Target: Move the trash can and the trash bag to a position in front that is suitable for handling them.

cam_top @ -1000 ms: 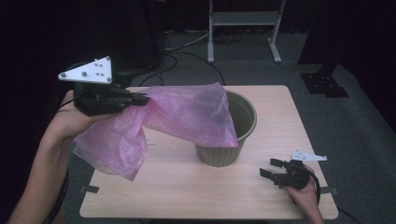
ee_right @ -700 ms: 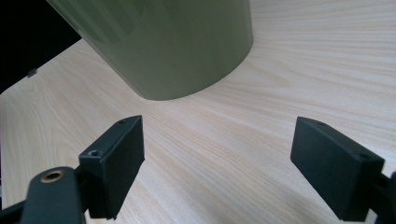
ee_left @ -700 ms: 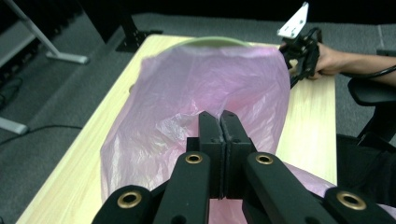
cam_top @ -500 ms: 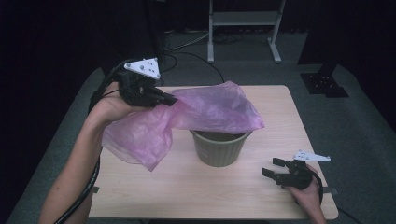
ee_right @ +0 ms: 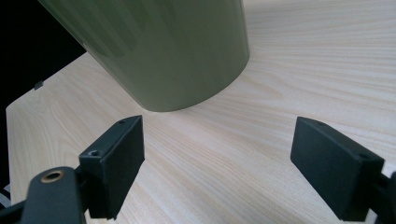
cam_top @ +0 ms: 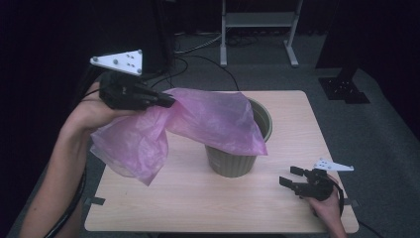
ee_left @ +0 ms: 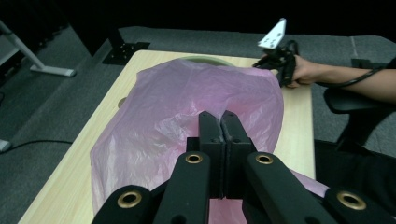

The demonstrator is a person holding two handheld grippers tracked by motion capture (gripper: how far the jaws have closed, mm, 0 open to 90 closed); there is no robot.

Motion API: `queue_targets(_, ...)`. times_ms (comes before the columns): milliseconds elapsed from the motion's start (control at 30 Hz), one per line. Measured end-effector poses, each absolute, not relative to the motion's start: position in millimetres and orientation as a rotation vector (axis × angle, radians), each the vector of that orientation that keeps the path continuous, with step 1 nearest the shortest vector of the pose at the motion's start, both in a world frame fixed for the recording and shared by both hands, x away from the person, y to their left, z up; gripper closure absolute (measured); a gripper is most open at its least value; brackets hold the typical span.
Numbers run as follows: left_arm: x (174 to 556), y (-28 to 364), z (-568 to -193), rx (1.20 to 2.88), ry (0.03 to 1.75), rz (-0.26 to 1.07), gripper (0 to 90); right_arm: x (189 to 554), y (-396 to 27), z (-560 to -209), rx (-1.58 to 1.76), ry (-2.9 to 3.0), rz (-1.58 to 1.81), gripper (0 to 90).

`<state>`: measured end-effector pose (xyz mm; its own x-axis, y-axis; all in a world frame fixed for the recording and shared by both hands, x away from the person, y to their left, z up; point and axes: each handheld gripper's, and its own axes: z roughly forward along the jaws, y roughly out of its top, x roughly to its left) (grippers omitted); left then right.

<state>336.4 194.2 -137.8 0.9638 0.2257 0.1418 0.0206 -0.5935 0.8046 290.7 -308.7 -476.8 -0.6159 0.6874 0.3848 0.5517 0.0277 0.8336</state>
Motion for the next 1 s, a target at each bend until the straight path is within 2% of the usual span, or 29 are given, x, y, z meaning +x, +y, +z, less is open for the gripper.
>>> queue_targets(167, 326.4, 206.7, -124.9, 2.204, 0.159, 0.245, 89.1, 291.3, -306.2, -477.5, 1.307, 2.164, 1.644, 16.6)
queue_targets(367, 340.4, 205.9, -134.3, 2.239, 0.243, 0.239, 88.5, 291.5, -305.9, -478.0, 1.308, 2.166, 1.642, 16.6)
queue_targets(500, 367.3, 186.0, -159.0, 2.320, 0.362, 0.304, 88.6, 291.6, -306.1, -478.7, 1.309, 2.166, 1.642, 16.6)
queue_targets(667, 388.5, 159.7, -178.3, 2.391, 0.422, 0.409, 88.6, 291.4, -307.1, -478.7, 1.306, 2.164, 1.640, 16.6)
queue_targets(900, 400.8, 140.9, -184.1, 2.424, 0.477, 0.558, 88.7, 288.3, -310.4, -473.6, 1.291, 2.146, 1.658, 16.7)
queue_targets(967, 402.8, 141.5, -182.9, 2.418, 0.500, 0.585, 88.7, 286.5, -311.3, -466.0, 1.260, 2.130, 1.706, 22.5)
queue_targets(1000, 402.8, 141.5, -182.9, 2.418, 0.500, 0.585, 88.7, 286.5, -311.3, -466.0, 1.260, 2.130, 1.706, 22.5)
